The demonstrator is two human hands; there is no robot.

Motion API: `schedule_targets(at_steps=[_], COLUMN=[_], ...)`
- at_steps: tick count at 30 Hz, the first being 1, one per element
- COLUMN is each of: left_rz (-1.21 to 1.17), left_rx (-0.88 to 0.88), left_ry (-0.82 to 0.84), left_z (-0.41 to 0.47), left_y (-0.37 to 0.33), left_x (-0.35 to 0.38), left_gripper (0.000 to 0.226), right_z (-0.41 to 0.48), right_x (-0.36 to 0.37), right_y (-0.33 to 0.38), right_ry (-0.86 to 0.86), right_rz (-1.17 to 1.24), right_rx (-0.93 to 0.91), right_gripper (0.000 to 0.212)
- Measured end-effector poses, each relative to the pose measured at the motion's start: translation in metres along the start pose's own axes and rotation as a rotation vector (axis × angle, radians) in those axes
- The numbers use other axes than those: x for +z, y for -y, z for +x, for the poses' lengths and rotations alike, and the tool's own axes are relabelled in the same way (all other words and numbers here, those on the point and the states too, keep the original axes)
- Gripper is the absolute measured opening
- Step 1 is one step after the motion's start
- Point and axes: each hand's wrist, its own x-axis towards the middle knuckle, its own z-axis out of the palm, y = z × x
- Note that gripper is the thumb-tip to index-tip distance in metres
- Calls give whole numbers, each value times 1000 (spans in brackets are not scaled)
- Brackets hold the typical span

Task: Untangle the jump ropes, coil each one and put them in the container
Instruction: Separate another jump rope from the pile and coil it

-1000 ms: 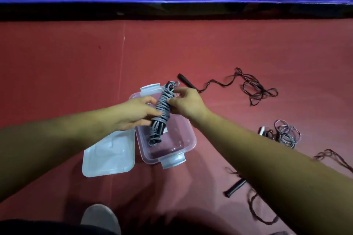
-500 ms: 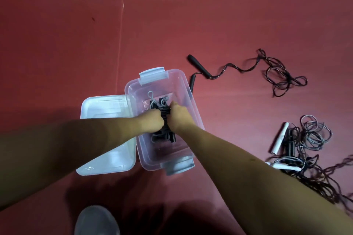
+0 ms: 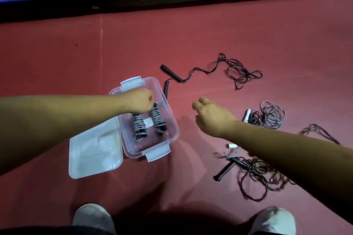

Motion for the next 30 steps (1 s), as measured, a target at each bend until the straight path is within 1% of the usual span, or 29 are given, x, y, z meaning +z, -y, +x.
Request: schedule_targets(at_steps=[3,5,7,9,12,16,19,21,22,23,25,27,30], left_rz=[28,70,108,125,95,66,46,117,168,225,293,253,119], left_rx=[194,306,377,395,332,205,122,90,85,93,130,152,191], left_ry=[55,101,152,212,261,279,241,217,194,162,103,124,199], left_z=[-18,-22,-21,-18,-12,6,25,35,39,43,47,50,52], left_y=[-71,-118,-161,-198,-232,-242,-239,-237,-237,-237,-237,-236,-227], left_x=[8,25,53,87,143,211,249,274,286,296,305,304,285], left_gripper=[14,16,19,21,25,30,47,59,59,55,42,35,44], right_z=[-39,-68,-94,-117,-136,-145,-141,-139,-139,-139,-139,-140,-142], right_x=[-4,3,18,36,68,108,131,143,151,157,166,168,163], right_y=[-51,-76,-96,-110,-120,-126,-135,-141,-144,-146,-148,-149,-151], right_ry=[16,63,106,156,262,330,339,386,401,405,394,361,321], right_rz=[-64,-110,-127,-146,-162,-80,-31,-35,-52,-80,-108,-84,-18], right_rx=[173,242,296,348,350,332,333,336,333,330,335,352,394], right_gripper=[32,35,37,42,53,54,60,65,63,58,48,44,41])
